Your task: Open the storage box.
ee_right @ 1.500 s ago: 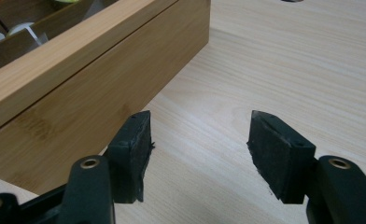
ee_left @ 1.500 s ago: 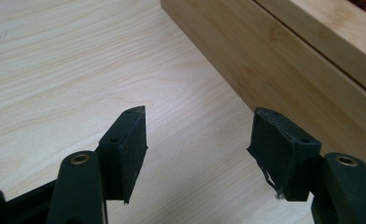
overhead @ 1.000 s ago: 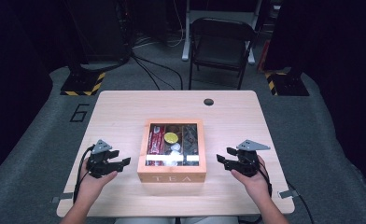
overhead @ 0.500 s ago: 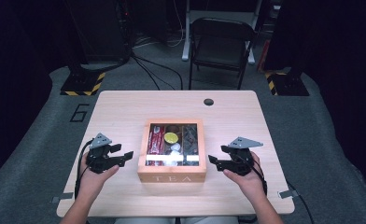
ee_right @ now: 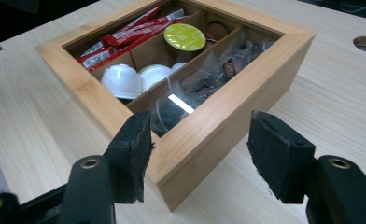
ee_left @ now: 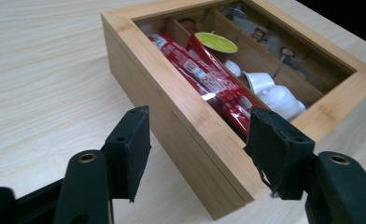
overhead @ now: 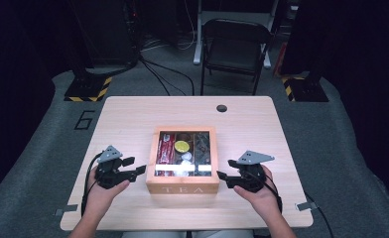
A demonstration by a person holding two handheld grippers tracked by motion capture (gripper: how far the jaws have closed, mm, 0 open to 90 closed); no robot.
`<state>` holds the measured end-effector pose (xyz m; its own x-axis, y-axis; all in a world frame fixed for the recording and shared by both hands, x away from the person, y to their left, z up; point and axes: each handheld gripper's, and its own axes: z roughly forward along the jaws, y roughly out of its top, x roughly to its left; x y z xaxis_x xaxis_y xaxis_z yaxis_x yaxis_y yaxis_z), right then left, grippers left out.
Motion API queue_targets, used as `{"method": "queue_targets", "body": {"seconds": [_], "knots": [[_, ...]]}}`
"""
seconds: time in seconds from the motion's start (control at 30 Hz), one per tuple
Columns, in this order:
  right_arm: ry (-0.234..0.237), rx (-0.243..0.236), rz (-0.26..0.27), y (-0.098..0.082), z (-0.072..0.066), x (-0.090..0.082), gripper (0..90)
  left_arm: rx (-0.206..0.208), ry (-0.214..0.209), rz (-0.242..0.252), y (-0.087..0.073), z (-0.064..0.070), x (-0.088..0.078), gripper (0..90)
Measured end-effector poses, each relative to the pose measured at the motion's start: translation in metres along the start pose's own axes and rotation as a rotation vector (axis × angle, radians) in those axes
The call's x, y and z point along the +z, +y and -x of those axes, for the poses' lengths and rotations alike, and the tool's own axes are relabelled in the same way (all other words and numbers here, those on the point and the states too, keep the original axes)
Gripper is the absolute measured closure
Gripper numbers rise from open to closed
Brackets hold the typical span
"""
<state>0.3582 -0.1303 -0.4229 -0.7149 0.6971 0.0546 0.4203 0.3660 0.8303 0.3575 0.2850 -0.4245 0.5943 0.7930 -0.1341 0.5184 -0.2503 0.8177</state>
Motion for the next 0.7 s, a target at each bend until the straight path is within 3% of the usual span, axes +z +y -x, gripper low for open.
{"method": "queue_targets", "body": {"seconds": [0.07,0.23,0.53,0.7], "knots": [[-0.006,-0.009,-0.001,-0.001,-0.005,0.0,39.3,0.026,0.011,-0.008,-0.002,0.002,-0.002,41.4],[0.018,-0.002,-0.008,-0.007,-0.009,0.003,42.0,0.046,-0.008,-0.014,-0.01,0.006,-0.003,43.6],[0.057,-0.003,-0.014,-0.02,-0.013,0.012,45.2,0.034,-0.045,-0.009,-0.022,0.011,0.003,44.8],[0.064,-0.018,-0.028,-0.023,-0.016,0.017,45.3,0.055,-0.074,-0.02,-0.026,0.015,0.007,45.4]]}}
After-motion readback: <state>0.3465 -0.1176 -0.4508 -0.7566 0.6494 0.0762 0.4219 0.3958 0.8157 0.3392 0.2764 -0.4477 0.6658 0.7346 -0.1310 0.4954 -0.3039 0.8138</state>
